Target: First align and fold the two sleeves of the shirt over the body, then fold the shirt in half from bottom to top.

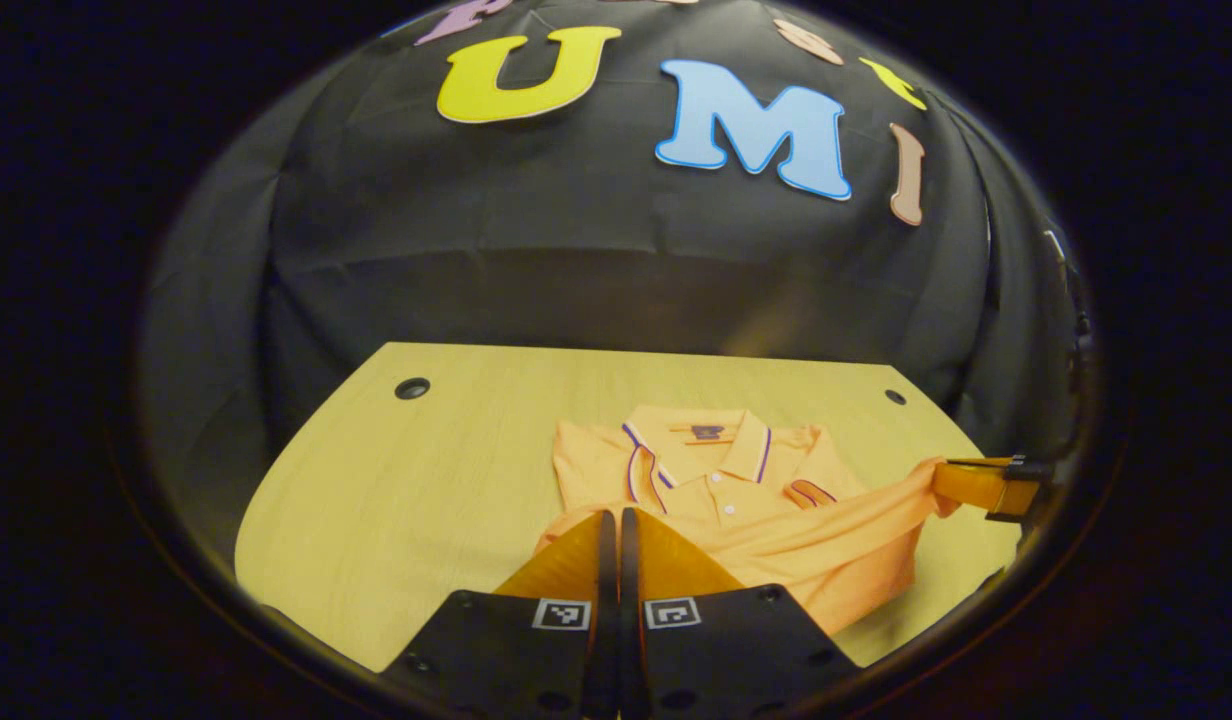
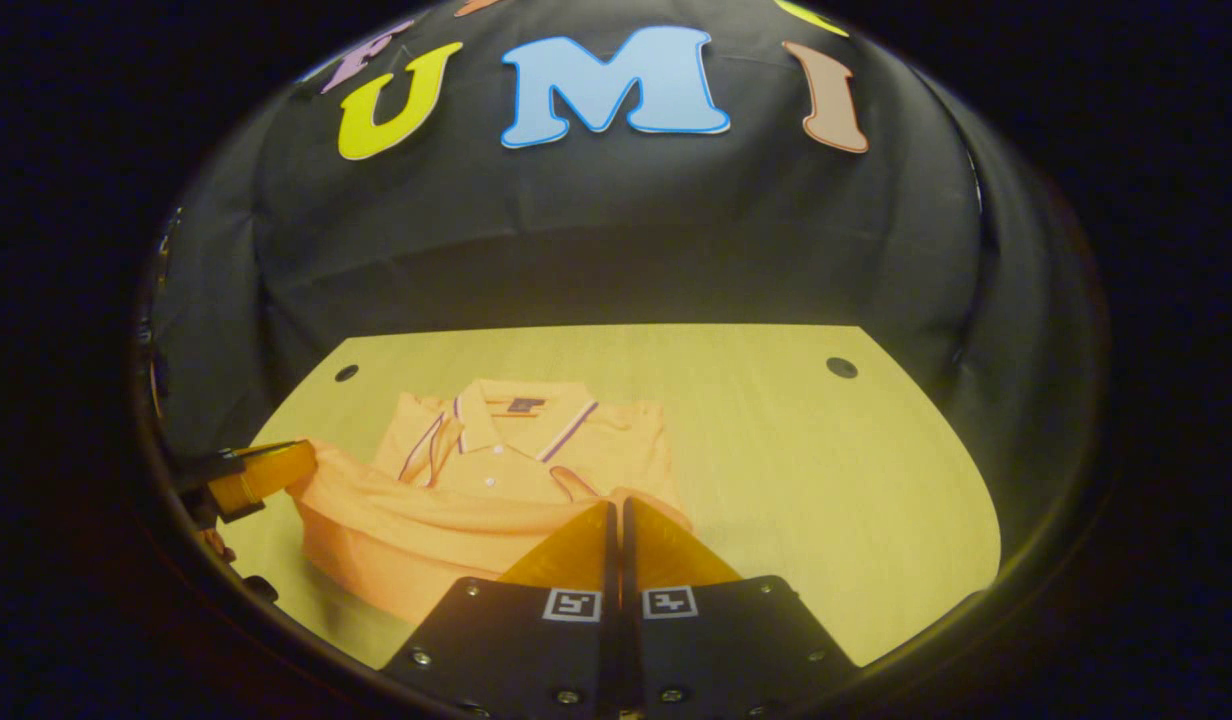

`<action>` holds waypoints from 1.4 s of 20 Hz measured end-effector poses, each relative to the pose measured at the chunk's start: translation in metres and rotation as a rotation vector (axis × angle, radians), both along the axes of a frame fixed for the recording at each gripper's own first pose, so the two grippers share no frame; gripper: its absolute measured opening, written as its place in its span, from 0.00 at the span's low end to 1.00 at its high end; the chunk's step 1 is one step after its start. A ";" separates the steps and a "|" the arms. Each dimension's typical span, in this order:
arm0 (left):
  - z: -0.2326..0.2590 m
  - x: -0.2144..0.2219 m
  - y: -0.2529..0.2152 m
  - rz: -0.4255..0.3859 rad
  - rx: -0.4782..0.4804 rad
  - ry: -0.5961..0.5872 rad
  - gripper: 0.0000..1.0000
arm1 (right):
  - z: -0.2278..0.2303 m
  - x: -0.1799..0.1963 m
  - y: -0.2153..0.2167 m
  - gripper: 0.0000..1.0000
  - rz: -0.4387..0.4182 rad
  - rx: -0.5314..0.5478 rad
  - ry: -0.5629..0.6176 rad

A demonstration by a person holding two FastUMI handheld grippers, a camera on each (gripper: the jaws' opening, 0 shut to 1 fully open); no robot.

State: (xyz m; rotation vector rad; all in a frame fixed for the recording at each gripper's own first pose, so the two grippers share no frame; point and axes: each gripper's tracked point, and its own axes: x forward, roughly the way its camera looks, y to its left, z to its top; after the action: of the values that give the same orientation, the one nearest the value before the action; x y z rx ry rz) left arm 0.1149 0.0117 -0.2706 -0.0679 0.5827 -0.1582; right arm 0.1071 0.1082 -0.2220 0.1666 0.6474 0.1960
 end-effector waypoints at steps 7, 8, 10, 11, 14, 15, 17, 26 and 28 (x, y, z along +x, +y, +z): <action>-0.004 0.061 -0.001 -0.003 -0.002 -0.010 0.05 | -0.002 0.053 0.008 0.01 -0.006 -0.027 0.013; -0.005 0.068 -0.001 -0.007 0.004 -0.008 0.06 | -0.004 0.058 0.010 0.01 -0.006 -0.027 0.024; -0.009 0.082 -0.002 -0.020 0.013 -0.010 0.05 | -0.007 0.069 0.012 0.01 -0.014 -0.034 0.030; -0.010 0.088 -0.002 -0.026 0.018 -0.014 0.05 | -0.008 0.075 0.014 0.01 -0.016 -0.037 0.030; -0.015 0.105 -0.006 -0.052 0.043 -0.040 0.05 | -0.014 0.090 0.013 0.01 -0.026 -0.058 0.024; -0.017 0.110 -0.007 -0.059 0.051 -0.053 0.05 | -0.017 0.095 0.012 0.00 -0.027 -0.068 0.020; -0.019 0.118 -0.011 -0.071 0.058 -0.075 0.05 | -0.024 0.102 0.011 0.01 -0.026 -0.090 0.014; -0.045 0.128 -0.016 -0.050 0.070 -0.065 0.06 | -0.049 0.111 0.014 0.02 0.004 -0.156 0.009; -0.045 0.129 -0.013 -0.039 0.070 -0.068 0.06 | -0.052 0.113 0.015 0.03 0.010 -0.158 0.005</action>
State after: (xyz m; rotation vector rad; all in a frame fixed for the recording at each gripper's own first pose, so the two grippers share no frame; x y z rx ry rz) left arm 0.2436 -0.0017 -0.3153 0.0161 0.5211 -0.1771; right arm 0.2202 0.1236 -0.2743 0.0121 0.6663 0.1534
